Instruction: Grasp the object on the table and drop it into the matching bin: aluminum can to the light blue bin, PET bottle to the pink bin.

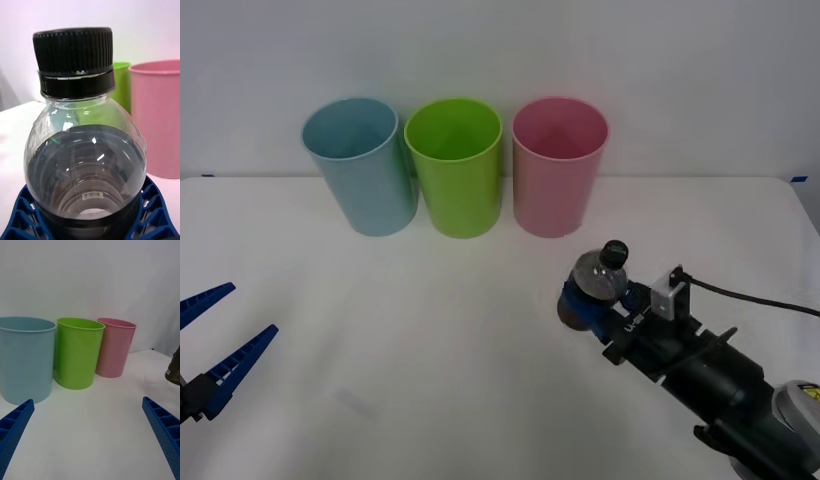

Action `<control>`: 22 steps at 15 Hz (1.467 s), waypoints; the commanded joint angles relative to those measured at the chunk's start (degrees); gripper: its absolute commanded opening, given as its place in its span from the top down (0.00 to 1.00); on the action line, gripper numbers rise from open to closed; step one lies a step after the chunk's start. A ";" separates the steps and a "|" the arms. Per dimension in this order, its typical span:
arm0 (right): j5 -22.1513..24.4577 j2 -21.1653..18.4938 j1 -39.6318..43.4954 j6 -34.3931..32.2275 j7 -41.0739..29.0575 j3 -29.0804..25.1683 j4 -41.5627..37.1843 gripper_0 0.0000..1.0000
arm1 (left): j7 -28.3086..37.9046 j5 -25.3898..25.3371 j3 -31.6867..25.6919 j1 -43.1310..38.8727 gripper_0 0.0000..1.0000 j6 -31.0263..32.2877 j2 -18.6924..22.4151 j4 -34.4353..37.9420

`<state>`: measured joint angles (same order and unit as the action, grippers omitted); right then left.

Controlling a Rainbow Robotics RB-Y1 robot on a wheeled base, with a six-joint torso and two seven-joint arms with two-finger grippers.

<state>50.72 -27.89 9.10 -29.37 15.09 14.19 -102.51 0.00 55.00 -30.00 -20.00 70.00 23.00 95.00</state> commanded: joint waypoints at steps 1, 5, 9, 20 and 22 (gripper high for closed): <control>0.70 -1.90 1.27 0.01 -4.54 -1.89 -4.63 1.00 | 0.00 0.00 0.00 0.00 0.00 0.00 0.00 0.00; 1.93 -5.77 0.04 0.54 -14.12 -4.88 -10.08 1.00 | 0.00 0.00 0.00 0.00 0.00 0.00 0.00 0.00; 1.93 -11.05 -5.50 3.53 -22.65 -5.49 -11.83 1.00 | 0.00 0.00 0.00 0.00 0.00 0.00 0.00 0.00; 2.81 -13.24 -30.64 5.99 -34.34 -1.63 3.90 1.00 | 0.00 0.00 0.00 0.00 0.00 0.00 0.00 0.00; 5.53 -10.25 -34.59 5.99 -34.52 -1.27 8.64 1.00 | 0.00 0.00 0.00 0.00 0.00 0.00 0.00 0.00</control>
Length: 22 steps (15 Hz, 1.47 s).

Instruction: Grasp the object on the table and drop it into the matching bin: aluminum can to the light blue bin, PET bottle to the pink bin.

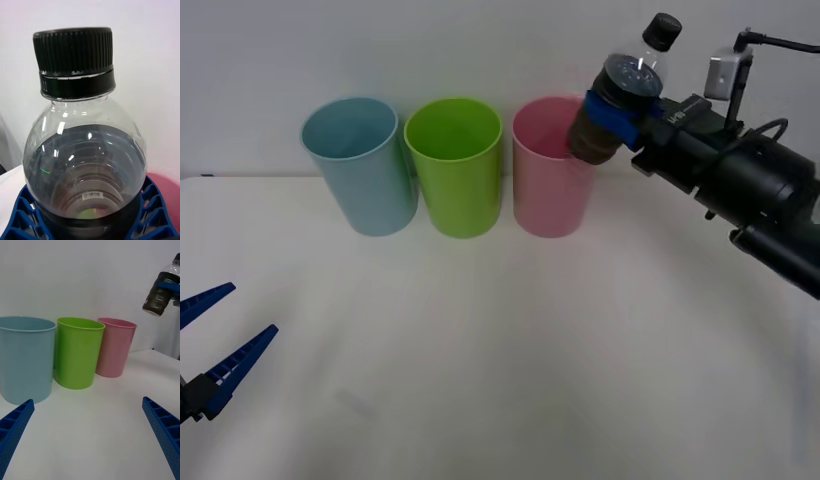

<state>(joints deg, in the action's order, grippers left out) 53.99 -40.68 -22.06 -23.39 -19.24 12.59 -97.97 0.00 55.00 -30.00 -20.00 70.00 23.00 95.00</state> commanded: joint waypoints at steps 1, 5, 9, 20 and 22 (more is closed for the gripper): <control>3.58 3.94 -5.01 0.02 -0.18 0.42 6.30 1.00 | 0.00 0.00 0.00 0.00 0.00 0.00 0.00 0.00; 9.73 10.97 -12.22 0.37 -0.45 0.15 16.67 1.00 | 0.00 0.00 0.00 0.00 0.00 0.00 0.00 0.00; 13.42 16.07 -18.73 3.09 0.26 -0.11 25.64 1.00 | 0.00 0.00 0.00 0.00 0.00 0.00 0.00 0.00; 14.74 17.56 -20.92 4.94 1.66 -0.11 29.33 0.00 | 0.00 0.00 0.00 0.00 0.00 0.00 0.00 0.00; 14.74 17.56 -20.92 4.94 1.75 -0.02 29.24 0.00 | 0.00 0.00 0.00 0.00 0.00 0.00 0.00 0.00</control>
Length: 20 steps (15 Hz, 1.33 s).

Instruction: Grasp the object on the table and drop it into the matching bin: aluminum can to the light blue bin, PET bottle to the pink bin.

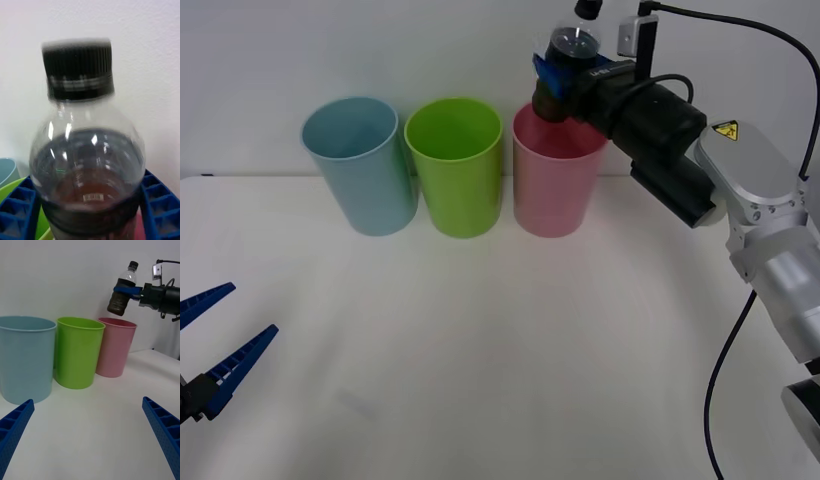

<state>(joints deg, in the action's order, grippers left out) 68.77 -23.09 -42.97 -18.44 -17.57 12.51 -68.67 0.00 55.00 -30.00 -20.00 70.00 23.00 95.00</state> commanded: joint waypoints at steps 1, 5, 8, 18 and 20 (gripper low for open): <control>-0.04 -0.02 0.08 -0.02 0.08 -0.03 0.02 0.00 | 0.00 0.00 0.00 0.00 0.00 0.00 0.00 0.00; -0.21 -0.46 0.34 -0.90 0.16 -0.11 -0.33 0.00 | 0.00 0.00 0.00 0.00 0.00 0.00 0.00 0.00; -0.65 -2.31 2.89 -0.99 -0.19 -0.11 -4.37 0.00 | 0.00 0.00 0.00 0.00 0.00 0.00 0.00 0.00; -10.15 -18.04 27.41 -2.92 0.52 -0.64 -30.74 0.00 | 0.00 0.00 0.00 0.00 0.00 0.00 0.00 0.00; -11.38 -20.33 33.57 -3.27 1.57 -2.57 -35.22 0.00 | 0.00 0.00 0.00 0.00 0.00 0.00 0.00 0.00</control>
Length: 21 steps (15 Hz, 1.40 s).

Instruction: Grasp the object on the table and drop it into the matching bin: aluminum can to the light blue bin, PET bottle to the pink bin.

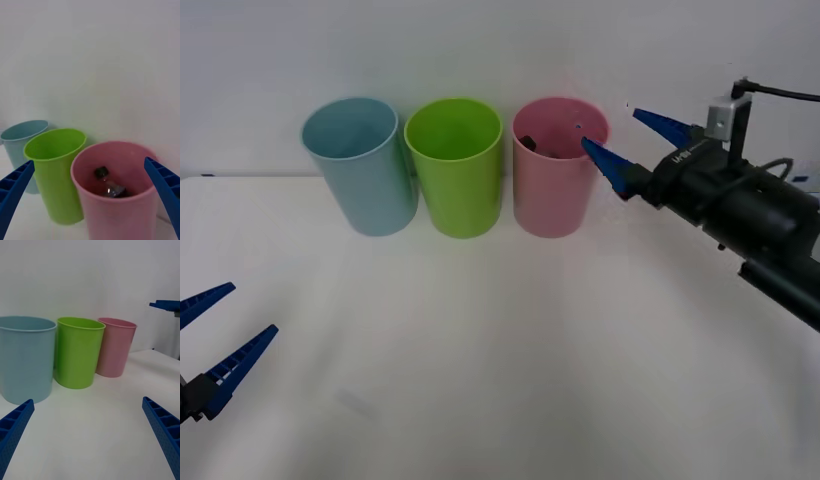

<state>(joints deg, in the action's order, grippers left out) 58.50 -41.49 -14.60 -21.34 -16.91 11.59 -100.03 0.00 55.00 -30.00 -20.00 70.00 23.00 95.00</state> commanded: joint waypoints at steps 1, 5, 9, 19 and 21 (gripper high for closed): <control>-1.46 -2.10 7.92 -1.51 1.44 -2.98 -5.27 0.00 | 0.00 0.00 0.00 0.00 0.00 0.00 0.00 0.00; -1.72 -1.40 18.55 -9.77 4.52 -9.39 -8.52 0.00 | 0.00 0.00 0.00 0.00 0.00 0.00 0.00 0.00; -1.72 2.12 27.78 -17.51 13.75 -15.46 -8.70 0.00 | 0.00 0.00 0.00 0.00 0.00 0.00 0.00 0.00; 1.36 14.16 38.77 -37.46 22.97 -28.91 -3.60 0.00 | 0.00 0.00 0.00 0.00 0.00 0.00 0.00 0.00; 1.36 15.48 39.03 -41.06 23.33 -30.49 -1.31 0.00 | 0.00 0.00 0.00 0.00 0.00 0.00 0.00 0.00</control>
<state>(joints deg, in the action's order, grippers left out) 59.90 -26.52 24.32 -60.91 6.24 -18.24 -102.27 0.00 55.00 -30.00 -20.00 70.00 23.00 95.00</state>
